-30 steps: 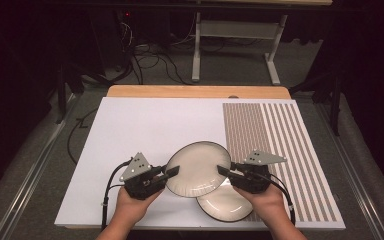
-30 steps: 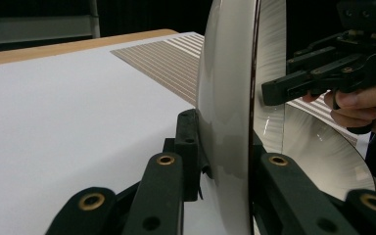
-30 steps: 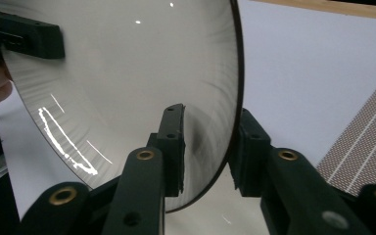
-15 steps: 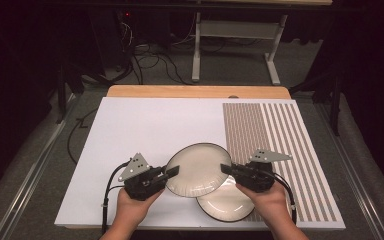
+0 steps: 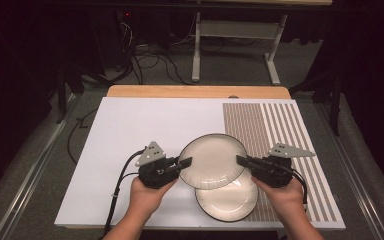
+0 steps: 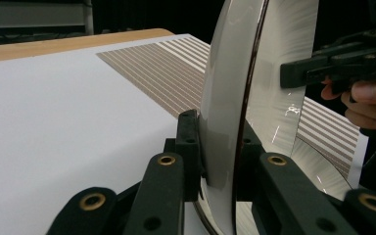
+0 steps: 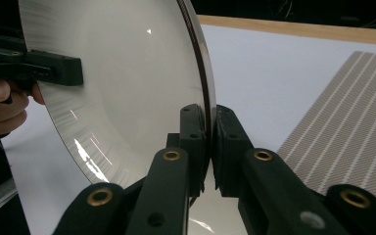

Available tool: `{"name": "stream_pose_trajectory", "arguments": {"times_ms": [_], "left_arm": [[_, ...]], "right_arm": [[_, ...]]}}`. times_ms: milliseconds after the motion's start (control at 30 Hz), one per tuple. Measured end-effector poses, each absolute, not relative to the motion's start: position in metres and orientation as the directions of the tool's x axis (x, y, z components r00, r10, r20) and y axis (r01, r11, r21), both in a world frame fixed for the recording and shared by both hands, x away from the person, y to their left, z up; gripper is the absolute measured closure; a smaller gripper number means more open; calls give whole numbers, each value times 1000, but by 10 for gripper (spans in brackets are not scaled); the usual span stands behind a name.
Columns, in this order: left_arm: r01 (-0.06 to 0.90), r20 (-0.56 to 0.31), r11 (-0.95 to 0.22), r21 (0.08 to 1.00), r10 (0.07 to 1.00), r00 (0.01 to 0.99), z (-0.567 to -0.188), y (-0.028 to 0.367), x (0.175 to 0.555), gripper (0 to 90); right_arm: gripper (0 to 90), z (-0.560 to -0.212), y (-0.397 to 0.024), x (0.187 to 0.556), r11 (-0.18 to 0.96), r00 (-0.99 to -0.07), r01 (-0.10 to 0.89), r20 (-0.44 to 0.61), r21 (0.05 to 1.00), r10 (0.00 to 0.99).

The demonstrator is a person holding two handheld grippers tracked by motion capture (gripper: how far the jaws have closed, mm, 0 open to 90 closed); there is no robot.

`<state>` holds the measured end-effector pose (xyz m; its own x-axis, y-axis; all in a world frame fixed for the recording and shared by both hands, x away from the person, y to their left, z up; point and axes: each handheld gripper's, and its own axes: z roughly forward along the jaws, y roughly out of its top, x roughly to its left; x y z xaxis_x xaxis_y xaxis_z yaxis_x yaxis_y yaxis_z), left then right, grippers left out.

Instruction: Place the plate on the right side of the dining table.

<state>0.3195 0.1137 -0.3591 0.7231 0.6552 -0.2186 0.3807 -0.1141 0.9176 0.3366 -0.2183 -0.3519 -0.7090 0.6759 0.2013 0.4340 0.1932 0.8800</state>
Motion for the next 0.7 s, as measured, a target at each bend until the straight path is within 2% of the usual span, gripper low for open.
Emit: {"name": "stream_pose_trajectory", "arguments": {"times_ms": [467, 700], "left_arm": [[371, -192, -155, 916, 641, 743, -345, 68, 349, 778], [368, -165, -213, 905, 621, 766, -344, 35, 366, 772]], "right_arm": [[868, -337, -261, 346, 152, -671, 405, 180, 902, 719], [868, -337, -291, 348, 132, -632, 391, 162, 911, 758]]}}
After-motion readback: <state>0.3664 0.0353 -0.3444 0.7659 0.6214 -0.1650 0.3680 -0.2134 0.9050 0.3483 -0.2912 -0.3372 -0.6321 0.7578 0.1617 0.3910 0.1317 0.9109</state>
